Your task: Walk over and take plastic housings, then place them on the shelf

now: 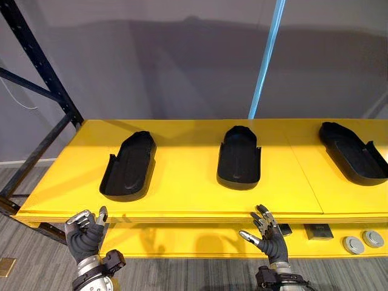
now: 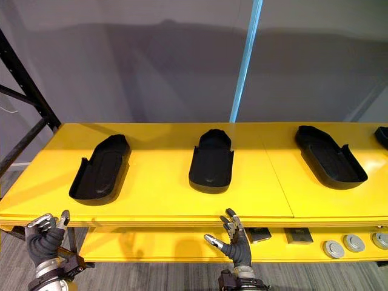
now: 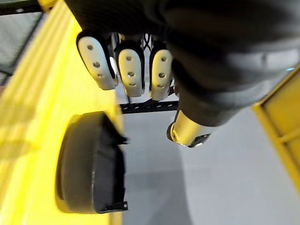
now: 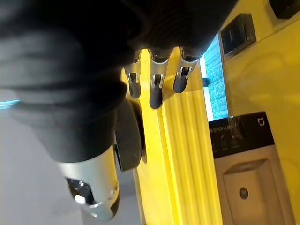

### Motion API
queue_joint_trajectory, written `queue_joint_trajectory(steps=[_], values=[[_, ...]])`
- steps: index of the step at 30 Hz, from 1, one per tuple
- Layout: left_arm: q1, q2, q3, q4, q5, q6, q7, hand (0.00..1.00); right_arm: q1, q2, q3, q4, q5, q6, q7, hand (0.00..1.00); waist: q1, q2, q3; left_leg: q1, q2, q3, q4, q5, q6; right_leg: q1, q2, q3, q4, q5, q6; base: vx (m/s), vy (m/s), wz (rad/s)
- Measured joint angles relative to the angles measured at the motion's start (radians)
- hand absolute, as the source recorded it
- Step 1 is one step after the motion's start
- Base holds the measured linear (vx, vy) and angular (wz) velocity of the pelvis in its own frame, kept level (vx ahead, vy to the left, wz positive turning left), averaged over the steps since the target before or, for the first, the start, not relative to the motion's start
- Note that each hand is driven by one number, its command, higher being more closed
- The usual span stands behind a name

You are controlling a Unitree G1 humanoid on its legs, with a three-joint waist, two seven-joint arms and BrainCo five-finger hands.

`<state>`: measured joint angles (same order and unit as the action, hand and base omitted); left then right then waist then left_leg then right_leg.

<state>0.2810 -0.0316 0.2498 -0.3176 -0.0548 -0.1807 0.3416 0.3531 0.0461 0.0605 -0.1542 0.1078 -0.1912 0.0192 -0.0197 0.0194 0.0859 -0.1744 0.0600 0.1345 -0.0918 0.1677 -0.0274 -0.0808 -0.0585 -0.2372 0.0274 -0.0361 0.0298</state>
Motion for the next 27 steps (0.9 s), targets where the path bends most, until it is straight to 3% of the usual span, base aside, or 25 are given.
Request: queue_joint_trajectory(steps=[9, 14, 22, 27], values=[[-0.244, 0.061, 0.043, 0.169, -0.002, 0.009, 0.083, 1.00, -0.016, 0.000, -0.002, -0.041, 0.001, -0.026, -0.028, 0.00, -0.029, -0.024, 0.060, -0.048, 0.013, 0.050, 0.004, -0.004, -0.005, -0.070, 0.008, 0.047, 0.010, 0.007, -0.004, 0.01, -0.012, -0.18], [-0.335, 0.095, 0.053, 0.251, -0.003, 0.015, 0.108, 1.00, -0.040, -0.001, 0.001, -0.054, 0.002, -0.026, -0.037, 0.00, -0.049, -0.024, 0.089, -0.051, 0.015, 0.057, 0.004, -0.006, -0.007, -0.078, 0.011, 0.059, 0.009, 0.007, -0.005, 0.01, -0.013, -0.07], [-0.422, 0.177, 0.082, 0.322, -0.024, 0.014, 0.145, 1.00, -0.042, -0.002, 0.000, -0.070, 0.003, -0.039, -0.055, 0.00, -0.051, -0.024, 0.102, -0.077, 0.019, 0.070, 0.004, -0.008, -0.010, -0.113, 0.014, 0.069, 0.014, 0.009, -0.008, -0.01, -0.013, -0.05], [-0.438, 0.185, 0.087, 0.339, -0.043, 0.008, 0.158, 1.00, -0.042, -0.004, 0.000, -0.066, 0.003, -0.041, -0.058, 0.00, -0.053, -0.023, 0.103, -0.076, 0.016, 0.069, 0.004, -0.008, -0.010, -0.112, 0.015, 0.068, 0.014, 0.009, -0.008, 0.00, 0.000, 0.00]])
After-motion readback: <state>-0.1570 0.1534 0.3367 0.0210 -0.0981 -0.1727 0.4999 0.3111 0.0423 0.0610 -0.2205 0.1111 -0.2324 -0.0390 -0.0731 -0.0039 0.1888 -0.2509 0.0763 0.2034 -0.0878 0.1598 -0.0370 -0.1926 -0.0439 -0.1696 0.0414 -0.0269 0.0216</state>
